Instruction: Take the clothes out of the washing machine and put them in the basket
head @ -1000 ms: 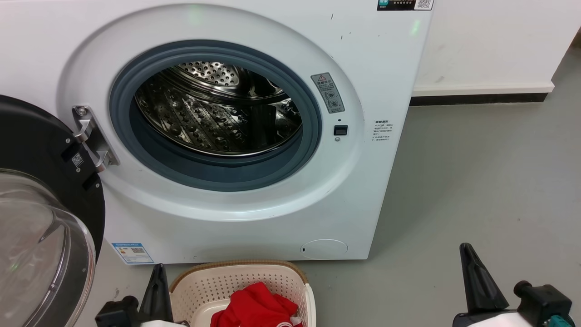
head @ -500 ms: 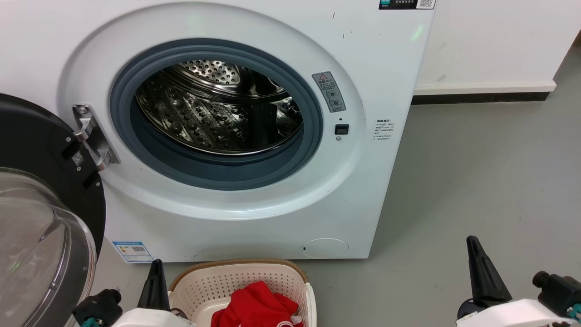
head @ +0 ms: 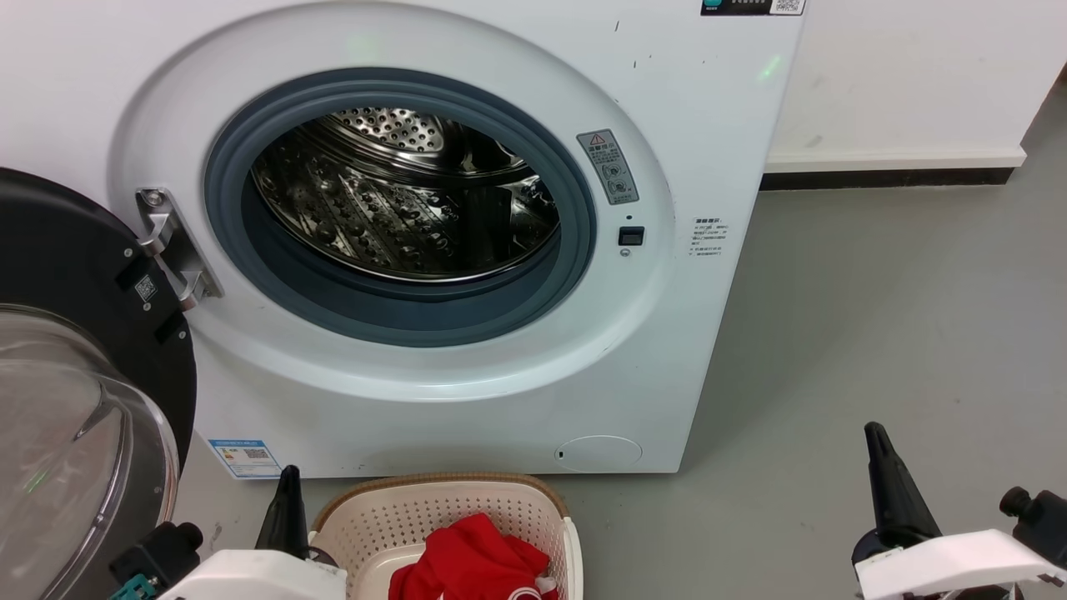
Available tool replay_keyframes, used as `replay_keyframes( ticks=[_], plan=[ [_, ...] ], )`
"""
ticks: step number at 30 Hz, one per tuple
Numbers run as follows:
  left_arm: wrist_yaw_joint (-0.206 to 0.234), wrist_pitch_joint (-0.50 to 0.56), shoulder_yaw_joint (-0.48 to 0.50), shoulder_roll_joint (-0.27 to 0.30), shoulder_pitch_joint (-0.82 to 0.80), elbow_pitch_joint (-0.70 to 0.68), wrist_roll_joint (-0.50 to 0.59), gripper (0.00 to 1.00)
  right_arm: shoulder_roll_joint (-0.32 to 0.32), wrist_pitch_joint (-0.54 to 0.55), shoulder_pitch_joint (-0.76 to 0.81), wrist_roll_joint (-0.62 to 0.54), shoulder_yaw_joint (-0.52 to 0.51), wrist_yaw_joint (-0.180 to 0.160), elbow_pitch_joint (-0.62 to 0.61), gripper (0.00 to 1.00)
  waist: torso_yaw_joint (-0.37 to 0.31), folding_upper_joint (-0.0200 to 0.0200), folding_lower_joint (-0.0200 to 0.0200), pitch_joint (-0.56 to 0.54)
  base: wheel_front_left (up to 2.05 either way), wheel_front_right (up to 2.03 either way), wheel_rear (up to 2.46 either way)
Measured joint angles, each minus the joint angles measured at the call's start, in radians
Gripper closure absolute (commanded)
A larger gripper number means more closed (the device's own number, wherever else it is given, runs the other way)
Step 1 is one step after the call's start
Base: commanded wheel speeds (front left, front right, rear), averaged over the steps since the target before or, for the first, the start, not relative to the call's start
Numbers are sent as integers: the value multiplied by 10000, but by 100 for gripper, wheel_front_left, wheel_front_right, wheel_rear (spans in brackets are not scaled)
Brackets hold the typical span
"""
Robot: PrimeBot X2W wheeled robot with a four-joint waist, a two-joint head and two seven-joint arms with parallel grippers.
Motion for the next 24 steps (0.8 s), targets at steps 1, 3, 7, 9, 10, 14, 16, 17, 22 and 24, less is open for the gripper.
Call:
replay_keyframes(
  ticks=[1,3,7,9,10,14,16,17,22,24],
  plan=[
    [-38,77,19,0,-88,17,-280,100,-6,67,-91,328,-13,0,19,100,6,0,0,6,0,0,0],
    [-42,92,31,0,-119,23,-420,100,-8,94,-122,477,-21,0,38,100,9,0,0,8,0,0,0],
    [-128,240,79,0,-156,71,-974,100,-21,217,-175,1062,-58,0,113,100,22,0,0,19,0,0,0],
    [-148,301,102,0,-221,96,-1260,100,-23,272,-217,1333,-71,0,150,100,28,0,0,24,0,0,0],
    [-190,345,113,0,-262,104,-1390,100,-27,316,-252,1478,-81,0,167,100,31,0,0,27,0,0,0],
    [-236,451,157,2,-334,140,-1912,100,-36,420,-321,2015,-113,0,226,100,44,0,0,38,0,0,0],
    [-305,522,180,2,-356,165,-2150,100,-42,504,-331,2288,-138,0,263,100,51,0,0,44,0,0,0],
    [-309,545,190,0,-370,173,-2272,100,-44,514,-345,2405,-146,0,278,100,54,0,0,46,0,0,0],
    [-395,694,253,2,-513,211,-2880,100,-56,662,-508,3030,-190,0,341,100,70,0,0,60,0,0,0],
    [-418,736,278,2,-530,226,-3127,100,-58,711,-535,3281,-209,0,364,100,76,0,0,65,0,0,0]
  ],
)
